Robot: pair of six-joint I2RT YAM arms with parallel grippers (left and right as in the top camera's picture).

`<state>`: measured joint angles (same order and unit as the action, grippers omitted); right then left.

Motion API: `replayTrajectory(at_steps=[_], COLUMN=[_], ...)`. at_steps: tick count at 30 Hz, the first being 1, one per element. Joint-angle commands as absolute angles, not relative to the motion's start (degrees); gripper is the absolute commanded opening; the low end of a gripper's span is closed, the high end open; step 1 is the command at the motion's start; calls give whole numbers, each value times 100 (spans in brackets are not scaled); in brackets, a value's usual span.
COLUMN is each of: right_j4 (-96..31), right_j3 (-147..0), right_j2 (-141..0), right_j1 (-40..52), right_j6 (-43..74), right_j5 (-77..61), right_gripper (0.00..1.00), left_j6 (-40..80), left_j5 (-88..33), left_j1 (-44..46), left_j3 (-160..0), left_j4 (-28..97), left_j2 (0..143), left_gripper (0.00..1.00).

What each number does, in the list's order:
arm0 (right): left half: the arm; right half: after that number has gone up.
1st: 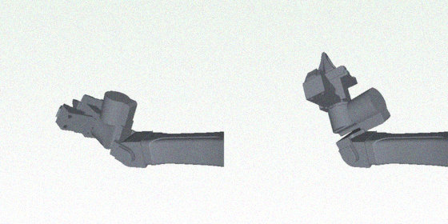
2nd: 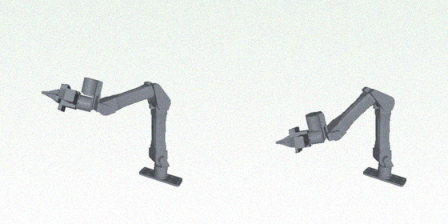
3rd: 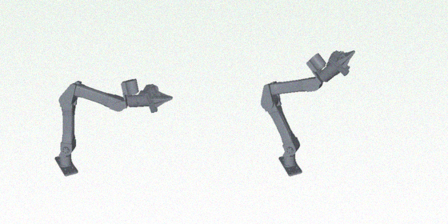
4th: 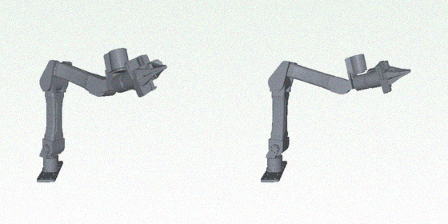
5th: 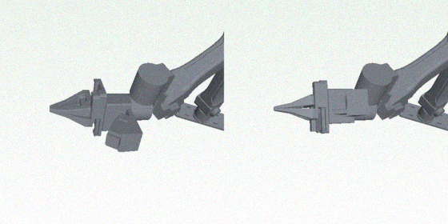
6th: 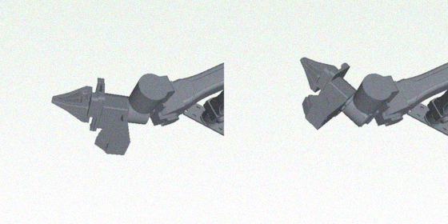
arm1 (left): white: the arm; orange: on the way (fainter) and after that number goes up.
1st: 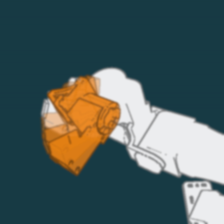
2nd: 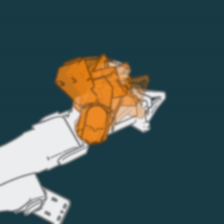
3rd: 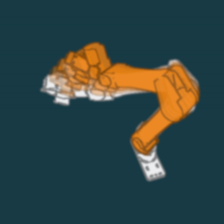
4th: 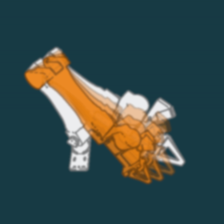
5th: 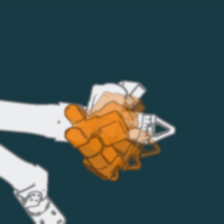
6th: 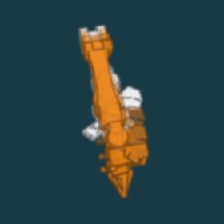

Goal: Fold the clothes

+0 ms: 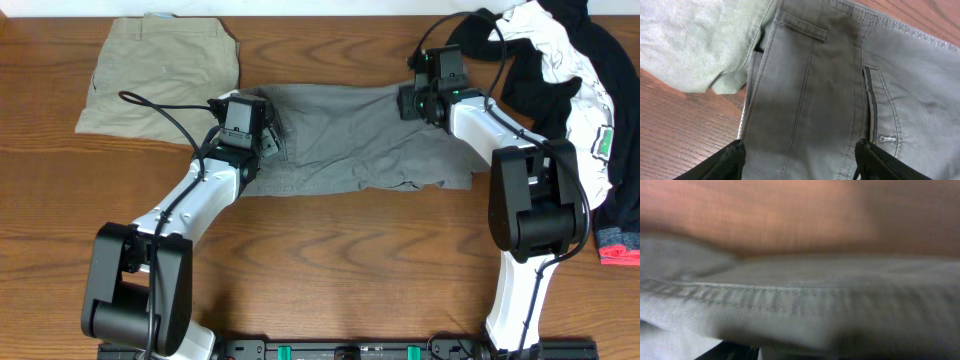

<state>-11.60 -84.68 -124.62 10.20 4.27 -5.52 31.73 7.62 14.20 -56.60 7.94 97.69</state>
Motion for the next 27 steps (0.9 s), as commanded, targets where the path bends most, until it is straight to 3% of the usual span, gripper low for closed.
replayTrajectory(at_steps=[1, 15, 21, 24, 27], right_j4=[-742, 296, -69, -810, -1503], right_j3=[-8580, -8615, -8659, -8796, -8860], right_j2=[-12451, -12877, -12757, -12296, -11832], right_j1=[974, 648, 539, 502, 478], right_j6=[305, 209, 207, 207, 202], right_j5=[-279, -290, -370, -521, -563], right_gripper=[49, 61, 79, 99, 99], left_j6=[3197, 3197, 3006, 3006, 3006], left_j5=[753, 845, 816, 580, 217], left_j1=[1420, 1415, 1402, 1328, 1175], left_j3=[-5636, -5636, -5642, -5651, -5651], left_j4=[810, 810, 799, 1009, 1315], left_j2=[9828, 9848, 9791, 9518, 9146], left_gripper=[72, 72, 72, 78, 82])
